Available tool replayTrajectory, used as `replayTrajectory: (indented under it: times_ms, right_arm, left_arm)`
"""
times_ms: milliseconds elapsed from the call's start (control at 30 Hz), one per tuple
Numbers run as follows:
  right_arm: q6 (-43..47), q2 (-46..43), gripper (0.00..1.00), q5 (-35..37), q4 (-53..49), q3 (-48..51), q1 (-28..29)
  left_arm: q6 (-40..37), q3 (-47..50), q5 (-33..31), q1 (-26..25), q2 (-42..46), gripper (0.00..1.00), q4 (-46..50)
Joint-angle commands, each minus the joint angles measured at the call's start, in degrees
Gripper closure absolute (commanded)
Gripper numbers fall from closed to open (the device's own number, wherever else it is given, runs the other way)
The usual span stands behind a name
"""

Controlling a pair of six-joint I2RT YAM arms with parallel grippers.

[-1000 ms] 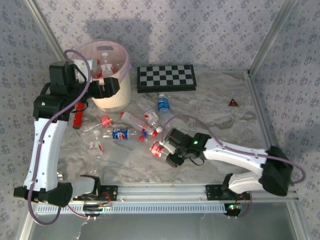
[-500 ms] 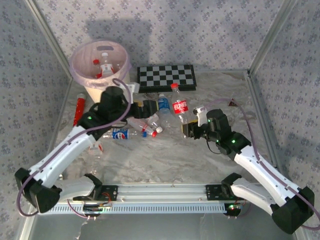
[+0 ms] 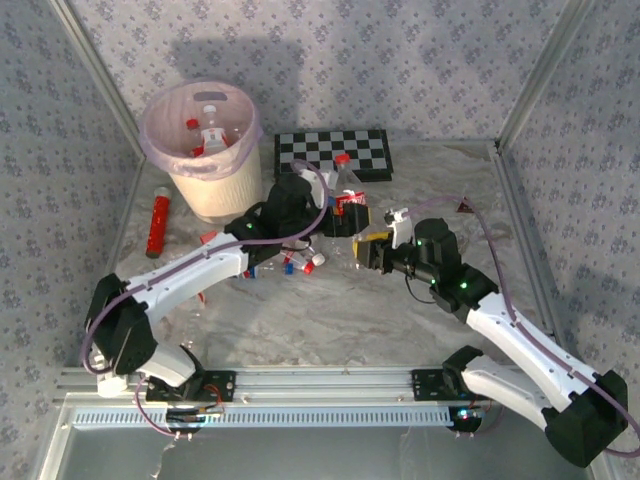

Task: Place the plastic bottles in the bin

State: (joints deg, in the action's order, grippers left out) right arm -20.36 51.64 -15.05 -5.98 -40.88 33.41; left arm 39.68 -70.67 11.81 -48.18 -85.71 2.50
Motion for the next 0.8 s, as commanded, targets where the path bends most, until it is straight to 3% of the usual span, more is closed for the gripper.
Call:
replayTrajectory:
  times_ms: [0,233,333,400,600,767]
  right_arm:
    - [-0.7,-0.4,0.59,-0.1,2.5,0.5,0.3]
    - [-0.6,0.4,0.59,0.5,2.6,-0.1,0.1]
    - [-0.1,1.2,0.54,0.3,1.5,-0.8,-0.1]
    - [0.2,1.1,0.48,0.2,0.6,-1.2,-0.2]
    - [3.6,-1.2,0.00,1.4,-8.0,-3.2,-1.4]
    - [5.4,-3.4,0.00,4.0,-16.0,-3.4,-3.5]
  left_arm:
    - [1.2,-3.0,1.0,-0.6,-0.6,0.10,-4.3]
    - [1.0,-3.5,0.9,-0.7,-1.1,0.39,-3.1]
    - [0.7,-4.5,1.1,-0.6,-1.6,0.46,-2.3]
    - [0.0,-5.3,0.9,-0.6,-2.0,0.46,-1.1]
    - [-4.2,-10.0,0.9,2.0,-2.0,0.51,5.8]
    - [-11.8,-18.8,0.7,8.7,-1.2,0.66,16.8]
